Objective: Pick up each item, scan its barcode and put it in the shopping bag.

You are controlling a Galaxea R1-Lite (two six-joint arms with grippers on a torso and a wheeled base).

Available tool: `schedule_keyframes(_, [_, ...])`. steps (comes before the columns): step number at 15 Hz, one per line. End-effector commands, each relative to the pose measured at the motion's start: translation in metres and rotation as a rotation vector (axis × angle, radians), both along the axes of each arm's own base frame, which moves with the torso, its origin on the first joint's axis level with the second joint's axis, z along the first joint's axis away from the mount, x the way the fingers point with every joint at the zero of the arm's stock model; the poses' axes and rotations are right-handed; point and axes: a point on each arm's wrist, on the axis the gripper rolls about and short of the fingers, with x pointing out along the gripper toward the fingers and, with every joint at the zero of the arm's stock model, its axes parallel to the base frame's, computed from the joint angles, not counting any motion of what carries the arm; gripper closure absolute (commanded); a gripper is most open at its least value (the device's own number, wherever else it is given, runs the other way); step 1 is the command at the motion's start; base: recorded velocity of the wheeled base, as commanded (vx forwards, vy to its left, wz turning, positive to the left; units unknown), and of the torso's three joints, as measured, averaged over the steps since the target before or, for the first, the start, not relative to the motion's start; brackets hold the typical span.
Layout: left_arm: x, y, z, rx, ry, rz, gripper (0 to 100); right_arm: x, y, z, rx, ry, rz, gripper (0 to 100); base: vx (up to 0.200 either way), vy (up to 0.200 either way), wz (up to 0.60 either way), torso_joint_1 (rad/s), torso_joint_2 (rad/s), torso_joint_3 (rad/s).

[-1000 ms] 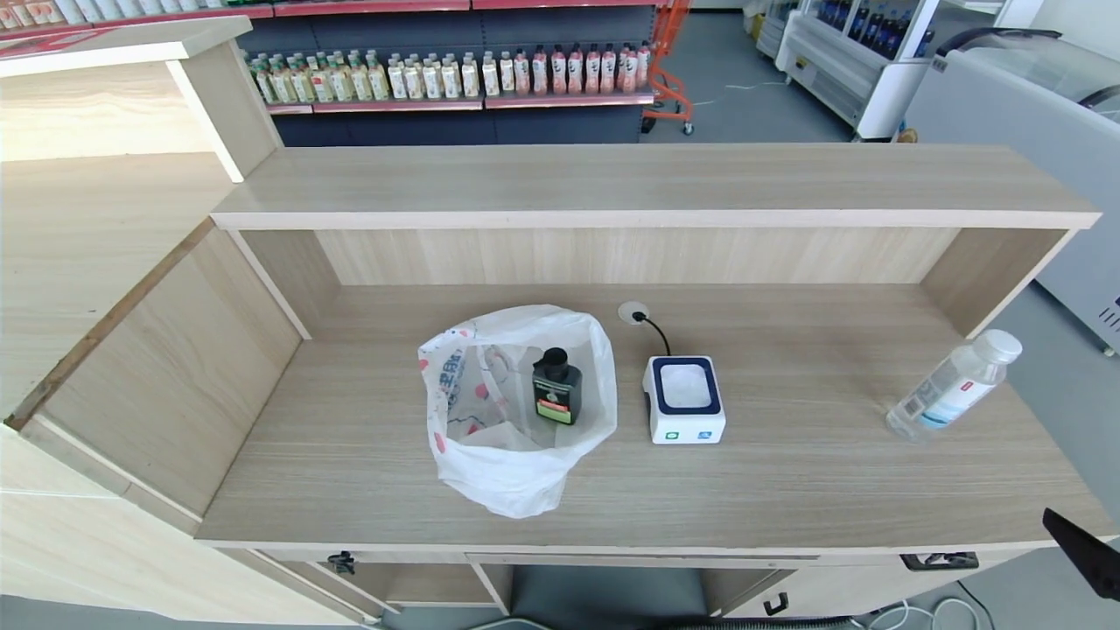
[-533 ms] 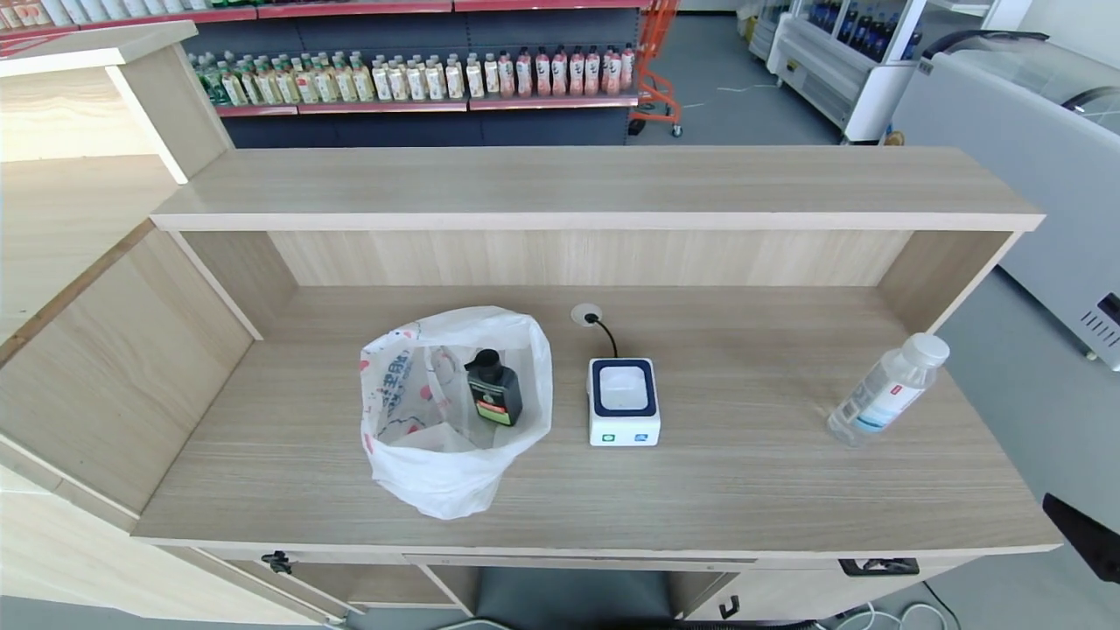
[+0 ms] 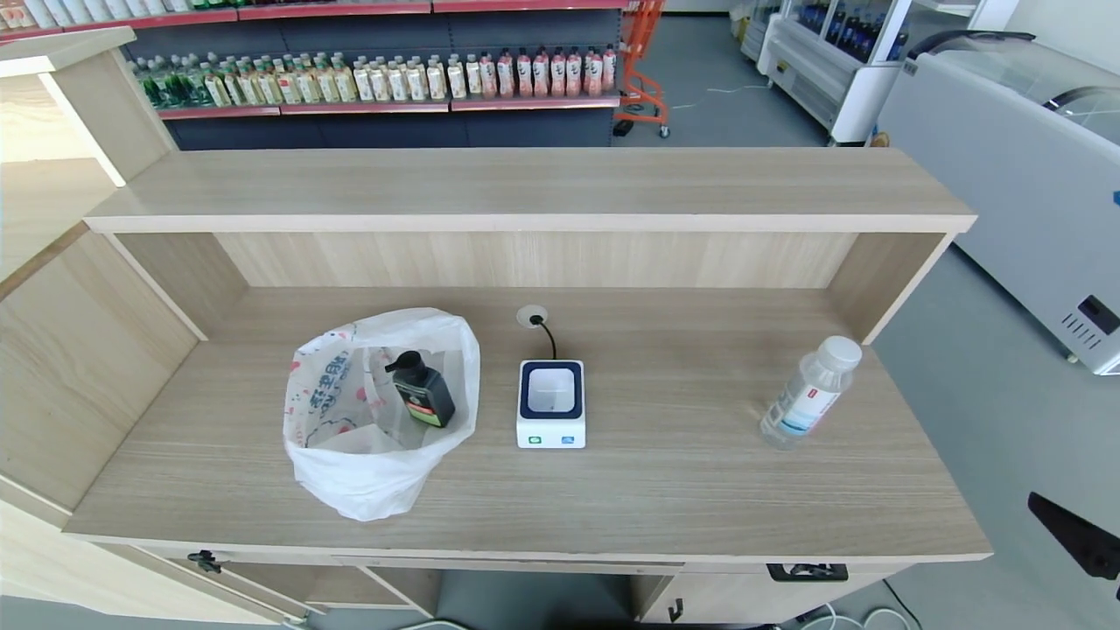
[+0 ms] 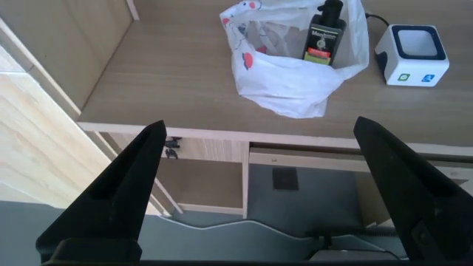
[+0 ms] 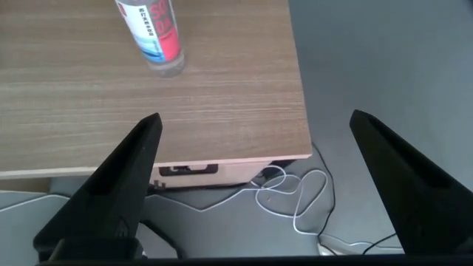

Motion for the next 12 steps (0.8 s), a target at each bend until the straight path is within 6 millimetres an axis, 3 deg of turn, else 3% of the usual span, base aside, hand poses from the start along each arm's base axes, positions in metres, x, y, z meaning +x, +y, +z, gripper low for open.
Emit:
schedule_keyframes(1, [0.0,0.0,0.0,-0.004,0.001,0.0,0,0.007,-0.002,-0.003,0.021,0.034,0.006,0,0.0,0.0,0.0,0.0,0.0,0.0])
schedule_keyframes(6, [0.0,0.0,0.0,-0.005,0.001,0.0,0,0.05,0.01,-0.005,0.109,0.106,0.202,0,0.0,0.0,0.0,0.0,0.0,0.0])
schedule_keyframes(9, [0.0,0.0,0.0,-0.005,-0.001,0.0,0,0.082,0.004,-0.011,0.047,0.097,0.18,0,0.0,0.0,0.0,0.0,0.0,0.0])
schedule_keyframes(12, [0.0,0.0,0.0,-0.005,-0.001,0.0,0,0.096,0.004,-0.024,-0.012,0.104,0.163,0,0.0,0.0,0.0,0.0,0.0,0.0])
